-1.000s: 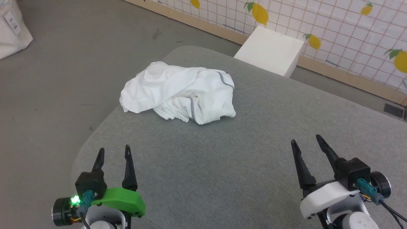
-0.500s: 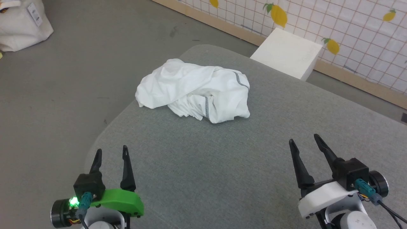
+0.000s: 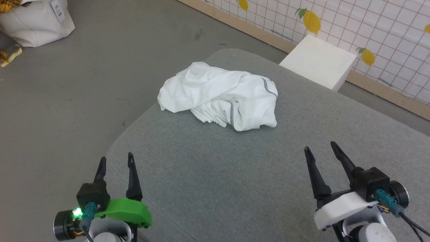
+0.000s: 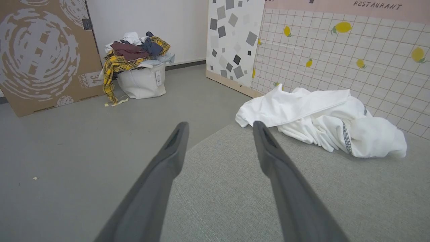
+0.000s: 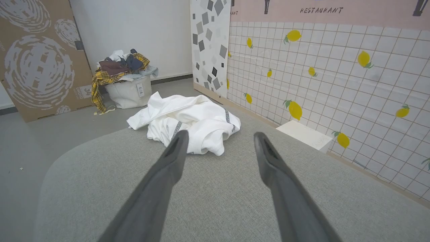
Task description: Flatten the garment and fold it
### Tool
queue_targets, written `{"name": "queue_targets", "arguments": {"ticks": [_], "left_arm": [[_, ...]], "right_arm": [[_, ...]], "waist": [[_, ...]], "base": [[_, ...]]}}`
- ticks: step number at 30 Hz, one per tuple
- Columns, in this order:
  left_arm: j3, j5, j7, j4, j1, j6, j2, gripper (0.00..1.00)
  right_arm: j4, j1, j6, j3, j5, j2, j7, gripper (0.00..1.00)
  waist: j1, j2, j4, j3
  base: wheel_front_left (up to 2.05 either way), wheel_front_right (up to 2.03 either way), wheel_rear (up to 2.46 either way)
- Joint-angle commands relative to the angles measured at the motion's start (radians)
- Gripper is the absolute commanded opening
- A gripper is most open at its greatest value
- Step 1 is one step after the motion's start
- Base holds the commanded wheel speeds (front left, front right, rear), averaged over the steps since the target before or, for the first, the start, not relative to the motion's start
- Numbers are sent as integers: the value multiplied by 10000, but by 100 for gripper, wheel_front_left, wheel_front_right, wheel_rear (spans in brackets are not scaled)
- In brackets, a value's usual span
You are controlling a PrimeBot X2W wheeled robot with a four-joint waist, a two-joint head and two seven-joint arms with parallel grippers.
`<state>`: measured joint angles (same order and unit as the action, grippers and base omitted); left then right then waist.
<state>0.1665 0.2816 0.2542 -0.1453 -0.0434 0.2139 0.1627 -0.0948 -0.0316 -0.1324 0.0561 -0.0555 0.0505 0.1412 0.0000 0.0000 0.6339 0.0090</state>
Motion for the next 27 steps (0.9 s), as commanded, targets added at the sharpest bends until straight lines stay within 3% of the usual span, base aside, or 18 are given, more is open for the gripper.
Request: {"name": "queue_targets", "arguments": {"ticks": [1,5,9,11,18,27], "left_arm": [[10,19,75,-4,-173,55,77,100],[37,101,47,-8,-181,17,58,100],[211,343,-317,-89,-835,-446,105,100],[327,507,-776,-334,-1983,-913,236,100],[-62,1316,-2270,-1377,-4980,-1859,861,100],[-279,1702,-4659,-2417,-8214,-2741,2425,100]], "right_arm": [[-23,-164,17,-2,-71,-3,73,100],[-16,-126,17,-14,-84,-3,80,100],[68,-174,17,-19,-58,-3,6,100],[261,-406,17,65,113,-3,-151,100],[688,-1234,17,612,599,-3,-511,100],[852,-2229,17,931,805,-3,-518,100]], "waist": [[0,0,-11,3],[0,0,-29,16],[0,0,-128,240],[0,0,-470,757],[0,0,-2065,2659],[0,0,-4177,5056]], "base": [[0,0,0],[0,0,0],[0,0,0],[0,0,0],[0,0,0],[0,0,0]]}}
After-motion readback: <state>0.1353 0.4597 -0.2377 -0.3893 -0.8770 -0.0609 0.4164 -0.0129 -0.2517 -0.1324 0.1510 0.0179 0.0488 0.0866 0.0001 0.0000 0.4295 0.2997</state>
